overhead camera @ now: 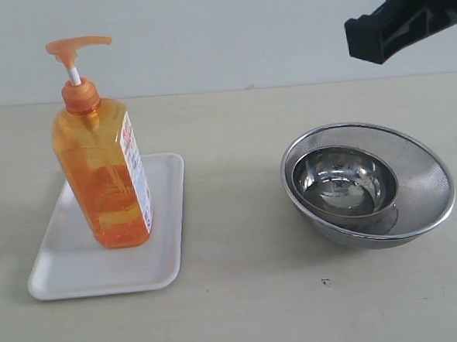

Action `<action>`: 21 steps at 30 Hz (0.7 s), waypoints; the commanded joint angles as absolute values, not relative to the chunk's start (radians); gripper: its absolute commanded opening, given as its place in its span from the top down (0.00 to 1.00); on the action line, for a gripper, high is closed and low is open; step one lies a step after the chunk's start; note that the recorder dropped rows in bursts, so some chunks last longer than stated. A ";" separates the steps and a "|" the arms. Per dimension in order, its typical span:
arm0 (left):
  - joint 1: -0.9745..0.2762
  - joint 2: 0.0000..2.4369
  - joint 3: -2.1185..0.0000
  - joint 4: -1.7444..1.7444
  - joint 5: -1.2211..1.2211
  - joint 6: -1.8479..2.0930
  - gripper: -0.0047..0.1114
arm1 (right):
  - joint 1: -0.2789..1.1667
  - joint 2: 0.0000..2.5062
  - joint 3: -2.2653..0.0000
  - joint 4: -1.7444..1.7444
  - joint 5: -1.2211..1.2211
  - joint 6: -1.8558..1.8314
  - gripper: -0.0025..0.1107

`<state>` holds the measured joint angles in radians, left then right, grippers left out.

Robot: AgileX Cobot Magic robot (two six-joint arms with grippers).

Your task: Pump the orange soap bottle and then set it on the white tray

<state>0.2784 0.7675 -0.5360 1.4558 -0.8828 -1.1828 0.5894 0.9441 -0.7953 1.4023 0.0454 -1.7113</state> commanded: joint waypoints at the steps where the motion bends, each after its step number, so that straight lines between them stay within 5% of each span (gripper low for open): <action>1: 0.269 0.763 -0.540 1.455 -0.895 -1.192 0.92 | 0.591 0.940 -0.787 1.405 0.040 -1.707 0.98; 21: 0.269 0.763 -0.540 1.421 -0.883 -1.186 0.92 | 0.591 0.940 -0.787 1.405 0.040 -1.707 0.98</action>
